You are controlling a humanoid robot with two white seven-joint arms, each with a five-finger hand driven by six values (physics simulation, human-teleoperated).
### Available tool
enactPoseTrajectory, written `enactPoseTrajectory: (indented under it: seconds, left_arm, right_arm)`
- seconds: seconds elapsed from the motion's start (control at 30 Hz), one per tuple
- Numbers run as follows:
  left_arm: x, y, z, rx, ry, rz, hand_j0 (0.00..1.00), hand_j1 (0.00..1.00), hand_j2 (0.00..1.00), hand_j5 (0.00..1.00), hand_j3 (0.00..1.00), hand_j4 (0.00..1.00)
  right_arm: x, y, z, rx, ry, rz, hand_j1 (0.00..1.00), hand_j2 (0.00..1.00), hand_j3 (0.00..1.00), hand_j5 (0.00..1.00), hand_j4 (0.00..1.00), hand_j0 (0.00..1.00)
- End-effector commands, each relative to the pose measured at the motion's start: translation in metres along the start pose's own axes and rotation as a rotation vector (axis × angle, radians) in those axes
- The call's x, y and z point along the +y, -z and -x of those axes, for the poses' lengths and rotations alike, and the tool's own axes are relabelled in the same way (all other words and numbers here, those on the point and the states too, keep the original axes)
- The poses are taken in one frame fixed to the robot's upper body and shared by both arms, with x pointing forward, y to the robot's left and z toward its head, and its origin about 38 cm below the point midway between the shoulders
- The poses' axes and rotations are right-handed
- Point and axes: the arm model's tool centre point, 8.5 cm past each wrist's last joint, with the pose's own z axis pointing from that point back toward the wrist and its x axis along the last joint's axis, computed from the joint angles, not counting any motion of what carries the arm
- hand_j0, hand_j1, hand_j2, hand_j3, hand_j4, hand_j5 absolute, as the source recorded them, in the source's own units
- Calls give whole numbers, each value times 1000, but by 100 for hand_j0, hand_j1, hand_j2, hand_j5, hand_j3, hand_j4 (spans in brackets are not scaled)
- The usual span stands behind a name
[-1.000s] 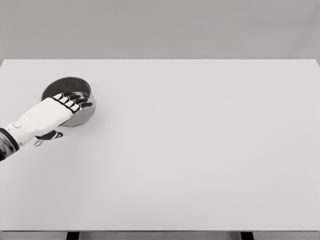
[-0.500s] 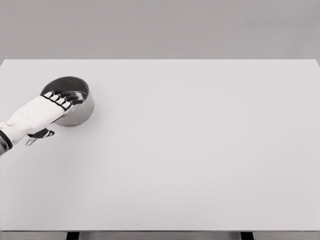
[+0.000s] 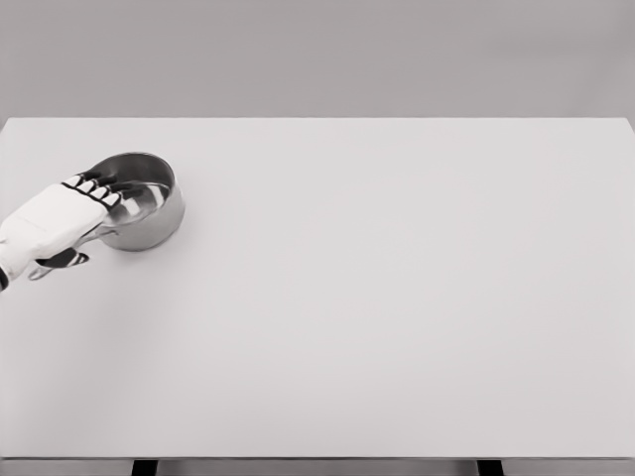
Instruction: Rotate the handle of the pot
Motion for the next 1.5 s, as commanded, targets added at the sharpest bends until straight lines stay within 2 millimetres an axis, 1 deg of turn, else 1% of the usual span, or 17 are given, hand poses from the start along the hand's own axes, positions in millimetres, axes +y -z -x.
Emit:
enactPoseTrajectory:
  seconds: [0.0, 0.13, 0.4, 0.53, 0.77, 0.93, 1.07, 1.13, 1.43, 1.47]
  left_arm:
    - [-2, -1, 6, 18, -5, 8, 100, 100, 100, 100, 100, 100]
    - [-4, -1, 8, 24, -7, 14, 100, 100, 100, 100, 100, 100]
    - [-7, -1, 21, 58, -18, 24, 100, 100, 100, 100, 100, 100]
    - [-4, -6, 32, 89, -15, 18, 100, 100, 100, 100, 100, 100]
    - [-10, -8, 46, 127, -34, 32, 100, 100, 100, 100, 100, 100]
    - [-11, -7, 55, 150, -43, 36, 100, 100, 100, 100, 100, 100]
    - [-7, -5, 61, 163, -46, 26, 100, 100, 100, 100, 100, 100]
    - [-6, -4, 67, 178, -53, 26, 100, 100, 100, 100, 100, 100]
    - [-12, -1, 83, 216, -80, 41, 100, 100, 100, 100, 100, 100]
    - [-11, 0, 84, 219, -80, 38, 100, 100, 100, 100, 100, 100]
  right_arm:
    - [0, 0, 0, 0, 0, 0, 100, 100, 100, 100, 100, 100]
    - [0, 0, 0, 0, 0, 0, 100, 100, 100, 100, 100, 100]
    - [0, 0, 0, 0, 0, 0, 100, 100, 100, 100, 100, 100]
    - [0, 0, 0, 0, 0, 0, 100, 100, 100, 100, 100, 100]
    - [0, 0, 0, 0, 0, 0, 100, 100, 100, 100, 100, 100]
    - [0, 0, 0, 0, 0, 0, 100, 100, 100, 100, 100, 100]
    - [0, 0, 0, 0, 0, 0, 100, 100, 100, 100, 100, 100]
    - [0, 0, 0, 0, 0, 0, 100, 100, 100, 100, 100, 100]
    - [0, 0, 0, 0, 0, 0, 100, 100, 100, 100, 100, 100]
    - [0, 0, 0, -1, -1, 0, 100, 100, 100, 100, 100, 100]
